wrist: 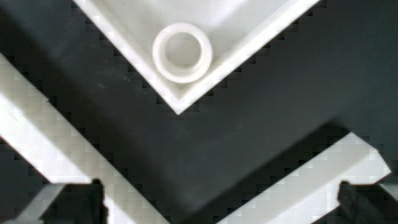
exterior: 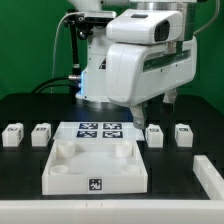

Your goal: Assemble one leg

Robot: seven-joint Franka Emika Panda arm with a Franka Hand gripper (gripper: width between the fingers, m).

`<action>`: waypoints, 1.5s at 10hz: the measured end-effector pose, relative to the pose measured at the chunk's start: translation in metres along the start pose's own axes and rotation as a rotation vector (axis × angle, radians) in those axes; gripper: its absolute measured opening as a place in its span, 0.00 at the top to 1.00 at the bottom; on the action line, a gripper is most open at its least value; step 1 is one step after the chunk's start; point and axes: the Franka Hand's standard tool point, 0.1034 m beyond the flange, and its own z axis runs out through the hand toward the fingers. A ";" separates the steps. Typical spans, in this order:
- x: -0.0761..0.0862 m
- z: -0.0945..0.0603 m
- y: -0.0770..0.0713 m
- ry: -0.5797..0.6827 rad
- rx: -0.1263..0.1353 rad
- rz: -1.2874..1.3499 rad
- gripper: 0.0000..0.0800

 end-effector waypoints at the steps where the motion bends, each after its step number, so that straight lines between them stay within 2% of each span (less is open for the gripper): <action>1: 0.000 0.000 0.000 0.000 0.000 0.000 0.19; 8: -0.003 0.000 0.001 0.000 0.000 -0.026 0.19; 9: -0.020 0.000 0.001 0.000 0.012 -0.121 0.19; 10: -0.037 0.003 -0.009 -0.002 -0.002 -0.265 0.19; 11: -0.058 0.009 -0.029 -0.003 -0.005 -0.414 0.19; 12: -0.082 0.020 -0.043 -0.002 -0.005 -0.511 0.19; 13: -0.105 0.033 -0.053 -0.003 0.006 -0.660 0.19; 15: -0.132 0.066 -0.071 0.021 -0.012 -0.717 0.19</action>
Offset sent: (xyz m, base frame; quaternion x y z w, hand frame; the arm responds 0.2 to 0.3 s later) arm 0.0000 0.0000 0.0000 0.0000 0.0000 0.0000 1.0000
